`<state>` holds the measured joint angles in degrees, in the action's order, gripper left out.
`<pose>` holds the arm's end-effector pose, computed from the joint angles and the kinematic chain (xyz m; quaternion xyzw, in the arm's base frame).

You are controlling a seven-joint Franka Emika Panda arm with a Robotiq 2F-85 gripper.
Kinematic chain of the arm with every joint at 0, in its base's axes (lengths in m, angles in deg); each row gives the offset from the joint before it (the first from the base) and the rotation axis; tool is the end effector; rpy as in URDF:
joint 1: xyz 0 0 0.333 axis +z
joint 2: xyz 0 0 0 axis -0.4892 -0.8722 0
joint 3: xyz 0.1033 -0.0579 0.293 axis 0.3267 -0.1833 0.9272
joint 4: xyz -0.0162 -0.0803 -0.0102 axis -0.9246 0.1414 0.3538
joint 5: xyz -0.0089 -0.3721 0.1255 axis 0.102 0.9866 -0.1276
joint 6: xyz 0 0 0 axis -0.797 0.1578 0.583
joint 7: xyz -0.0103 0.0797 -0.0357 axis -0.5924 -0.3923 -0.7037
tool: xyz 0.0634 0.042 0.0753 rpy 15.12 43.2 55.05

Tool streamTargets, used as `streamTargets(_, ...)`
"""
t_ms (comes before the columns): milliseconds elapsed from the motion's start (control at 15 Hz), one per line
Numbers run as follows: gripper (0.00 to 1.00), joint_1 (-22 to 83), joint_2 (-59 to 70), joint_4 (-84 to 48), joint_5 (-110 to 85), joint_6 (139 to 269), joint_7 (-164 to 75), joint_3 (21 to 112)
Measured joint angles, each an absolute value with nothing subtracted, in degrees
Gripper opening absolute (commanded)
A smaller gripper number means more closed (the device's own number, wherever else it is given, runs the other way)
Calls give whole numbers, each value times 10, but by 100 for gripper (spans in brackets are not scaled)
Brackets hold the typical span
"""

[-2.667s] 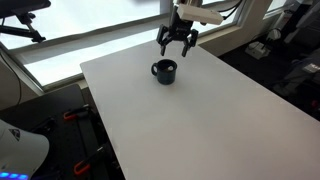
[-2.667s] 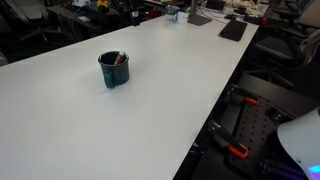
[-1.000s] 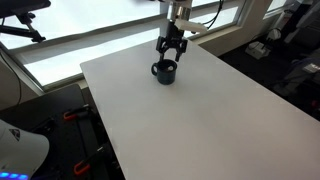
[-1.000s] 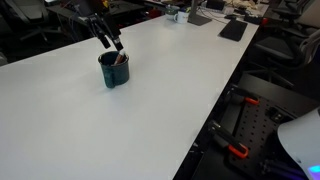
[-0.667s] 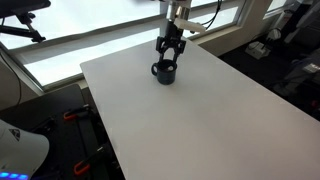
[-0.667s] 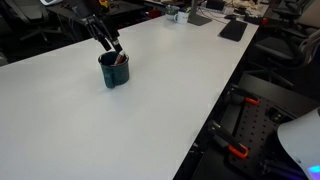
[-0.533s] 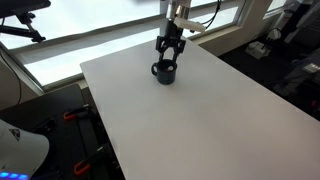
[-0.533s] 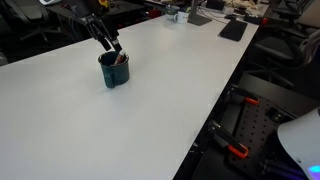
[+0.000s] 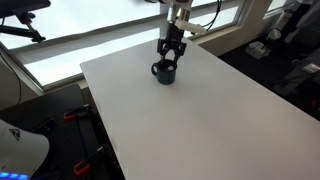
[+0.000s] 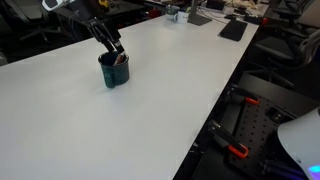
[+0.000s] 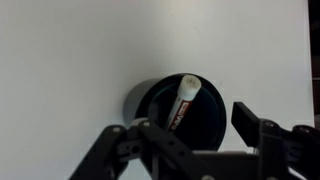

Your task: Remove the marker from the cup

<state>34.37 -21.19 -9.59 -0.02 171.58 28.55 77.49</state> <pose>0.6609 0.1038 0.2086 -0.7150 -0.6623 0.2218 0.0315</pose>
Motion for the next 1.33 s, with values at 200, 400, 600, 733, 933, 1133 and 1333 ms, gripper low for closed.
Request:
streamTargets(200,69,344,-220,-90,13,1716,284,774)
streamTargets(400,73,346,-221,-89,19,1716,284,774)
streamTargets(600,73,347,-221,-88,19,1716,284,774)
streamTargets(733,69,348,-221,-88,22,1716,281,773)
streamTargets(933,66,352,-222,-88,32,1716,267,771)
streamTargets(1133,66,355,-222,-88,41,1716,257,771)
streamTargets(1333,62,359,-222,-89,47,1716,248,771)
